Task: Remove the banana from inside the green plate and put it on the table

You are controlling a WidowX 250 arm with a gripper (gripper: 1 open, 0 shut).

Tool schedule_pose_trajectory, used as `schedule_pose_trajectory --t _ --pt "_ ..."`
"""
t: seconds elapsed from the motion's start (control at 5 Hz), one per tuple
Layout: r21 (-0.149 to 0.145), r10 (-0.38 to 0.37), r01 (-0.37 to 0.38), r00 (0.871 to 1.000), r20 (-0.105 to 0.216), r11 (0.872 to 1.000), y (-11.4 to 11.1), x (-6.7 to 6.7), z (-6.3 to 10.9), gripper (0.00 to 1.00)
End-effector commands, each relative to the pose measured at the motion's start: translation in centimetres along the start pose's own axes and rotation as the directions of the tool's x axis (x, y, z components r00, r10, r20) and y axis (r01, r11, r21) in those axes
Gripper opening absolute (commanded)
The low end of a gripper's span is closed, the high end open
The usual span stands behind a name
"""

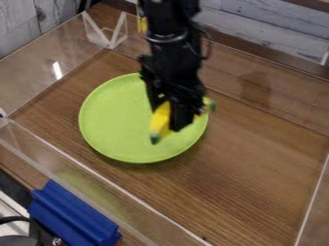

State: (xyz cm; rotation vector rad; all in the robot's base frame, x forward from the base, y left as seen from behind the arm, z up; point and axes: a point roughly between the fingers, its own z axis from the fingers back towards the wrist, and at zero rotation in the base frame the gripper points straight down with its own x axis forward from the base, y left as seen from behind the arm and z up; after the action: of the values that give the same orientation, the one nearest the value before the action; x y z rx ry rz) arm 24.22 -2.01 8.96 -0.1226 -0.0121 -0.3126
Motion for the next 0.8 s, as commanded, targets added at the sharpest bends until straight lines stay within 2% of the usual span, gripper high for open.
schedule_pose_trajectory --t 0.0,0.2,0.6 --pt "0.009 -0.034 0.034 0.999 0.043 0.999 -2.7 0.6 0.4 0.00" --pt "0.009 -0.059 0.058 0.997 0.041 0.998 -4.6 0.7 -0.7 0.00" --pt "-0.004 -0.048 0.048 0.998 0.043 0.999 -5.7 0.8 -1.9 0.00"
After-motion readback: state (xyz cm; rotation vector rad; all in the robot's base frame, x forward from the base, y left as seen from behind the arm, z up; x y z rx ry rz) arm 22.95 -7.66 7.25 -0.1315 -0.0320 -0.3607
